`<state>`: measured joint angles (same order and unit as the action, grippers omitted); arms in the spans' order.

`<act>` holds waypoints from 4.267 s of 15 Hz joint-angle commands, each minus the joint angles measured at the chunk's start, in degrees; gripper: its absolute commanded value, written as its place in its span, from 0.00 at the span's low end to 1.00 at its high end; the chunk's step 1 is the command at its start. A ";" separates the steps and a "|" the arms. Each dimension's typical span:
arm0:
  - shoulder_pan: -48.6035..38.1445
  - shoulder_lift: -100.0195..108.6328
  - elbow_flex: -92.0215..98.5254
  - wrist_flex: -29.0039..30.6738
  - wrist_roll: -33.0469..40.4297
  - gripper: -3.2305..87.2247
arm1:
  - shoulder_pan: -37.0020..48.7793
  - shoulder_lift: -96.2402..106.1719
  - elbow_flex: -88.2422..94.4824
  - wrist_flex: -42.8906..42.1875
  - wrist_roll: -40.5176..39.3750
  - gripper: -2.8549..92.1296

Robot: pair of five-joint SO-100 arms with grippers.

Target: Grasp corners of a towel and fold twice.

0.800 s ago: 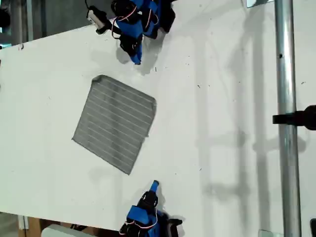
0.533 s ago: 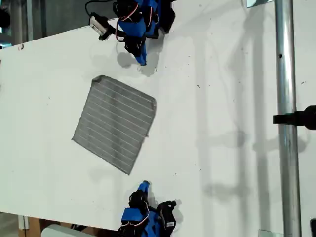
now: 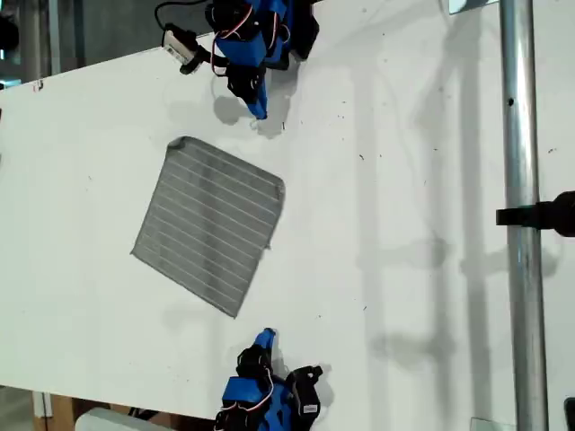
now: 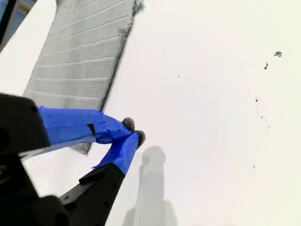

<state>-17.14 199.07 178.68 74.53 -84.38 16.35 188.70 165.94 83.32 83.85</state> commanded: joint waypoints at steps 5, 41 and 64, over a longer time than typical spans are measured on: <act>-0.35 0.26 0.00 0.00 -1.14 0.00 | -0.09 -0.09 -0.88 0.62 0.35 0.03; -20.39 -77.96 -79.45 12.30 41.66 0.38 | -6.33 -102.13 -84.20 -0.79 -40.78 0.36; -24.96 -110.13 -72.95 -6.77 42.01 0.35 | -6.15 -124.37 -89.12 -8.00 -37.62 0.03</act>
<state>-40.69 93.25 108.28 68.64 -42.80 10.46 60.12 76.99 75.06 45.88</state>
